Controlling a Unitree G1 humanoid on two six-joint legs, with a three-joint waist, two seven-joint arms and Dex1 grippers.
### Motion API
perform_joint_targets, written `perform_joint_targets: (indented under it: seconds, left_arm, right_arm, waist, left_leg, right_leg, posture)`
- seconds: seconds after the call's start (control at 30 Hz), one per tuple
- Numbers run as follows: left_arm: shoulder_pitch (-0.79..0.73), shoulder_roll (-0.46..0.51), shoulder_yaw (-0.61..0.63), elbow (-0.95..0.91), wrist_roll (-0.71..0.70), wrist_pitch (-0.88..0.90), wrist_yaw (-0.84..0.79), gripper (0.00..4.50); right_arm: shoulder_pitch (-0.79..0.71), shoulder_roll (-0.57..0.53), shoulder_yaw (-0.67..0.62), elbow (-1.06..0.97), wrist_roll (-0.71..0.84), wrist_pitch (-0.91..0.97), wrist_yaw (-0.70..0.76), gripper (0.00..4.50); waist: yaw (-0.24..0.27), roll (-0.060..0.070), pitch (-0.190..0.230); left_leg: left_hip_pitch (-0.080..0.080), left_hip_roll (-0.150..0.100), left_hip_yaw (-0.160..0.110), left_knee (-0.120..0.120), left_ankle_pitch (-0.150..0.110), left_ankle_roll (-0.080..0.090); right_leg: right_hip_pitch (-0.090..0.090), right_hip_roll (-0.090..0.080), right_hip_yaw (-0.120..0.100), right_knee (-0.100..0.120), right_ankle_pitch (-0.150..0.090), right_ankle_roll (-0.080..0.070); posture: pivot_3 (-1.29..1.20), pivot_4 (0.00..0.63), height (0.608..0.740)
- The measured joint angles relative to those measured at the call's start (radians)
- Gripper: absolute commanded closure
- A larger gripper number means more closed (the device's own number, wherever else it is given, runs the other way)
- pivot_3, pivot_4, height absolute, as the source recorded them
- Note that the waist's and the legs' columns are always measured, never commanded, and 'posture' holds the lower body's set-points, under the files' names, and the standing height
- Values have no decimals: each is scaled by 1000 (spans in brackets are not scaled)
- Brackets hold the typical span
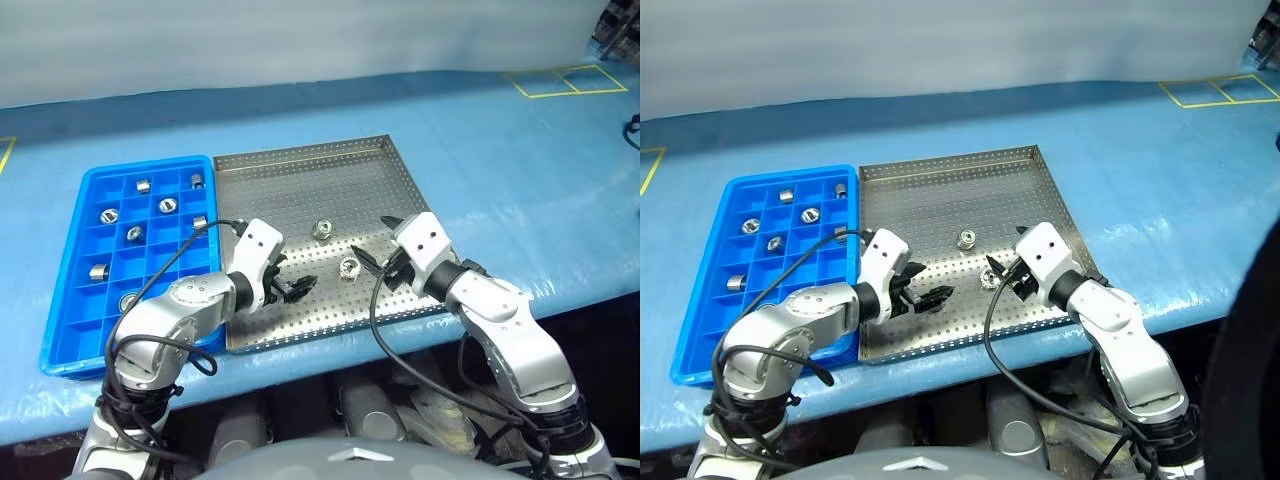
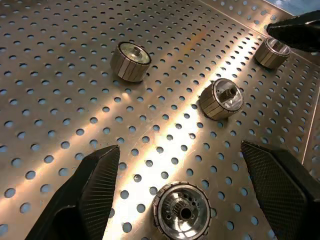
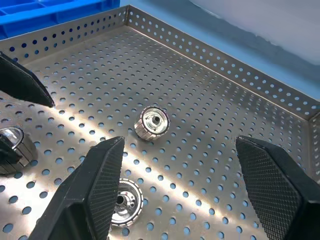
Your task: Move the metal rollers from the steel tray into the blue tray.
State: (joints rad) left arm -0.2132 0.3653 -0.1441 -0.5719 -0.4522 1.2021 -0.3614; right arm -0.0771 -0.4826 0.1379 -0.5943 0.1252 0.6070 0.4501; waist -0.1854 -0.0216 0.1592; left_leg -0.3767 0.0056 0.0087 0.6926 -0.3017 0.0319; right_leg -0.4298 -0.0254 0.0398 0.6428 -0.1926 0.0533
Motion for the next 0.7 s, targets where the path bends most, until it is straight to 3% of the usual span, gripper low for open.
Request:
perform_joint_targets:
  seconds: [0.37,0.6,0.7]
  left_arm:
    - [24,67,-142,126,97,-145,-12,302]
    - [29,67,-123,143,126,-160,2,2475]
    - [36,80,-122,131,126,-160,-5,2666]
  right_arm:
    - [4,3,-3,-7,-1,9,-13,778]
    - [2,3,-3,-7,-1,9,-13,778]
    - [0,4,-3,-6,-2,9,-14,778]
  waist:
    - [-20,4,-3]
    - [-32,6,-5]
    - [-43,6,-5]
  left_leg:
    - [3,-1,0,0,0,1]
    - [6,-1,4,0,1,2]
    - [5,-1,4,-1,1,2]
  right_leg:
    - [2,-1,1,0,-2,-2]
    - [4,0,4,0,-2,-2]
    - [3,0,5,0,-2,-1]
  posture:
    - [-307,150,740]
    - [-306,150,740]
    - [-298,150,740]
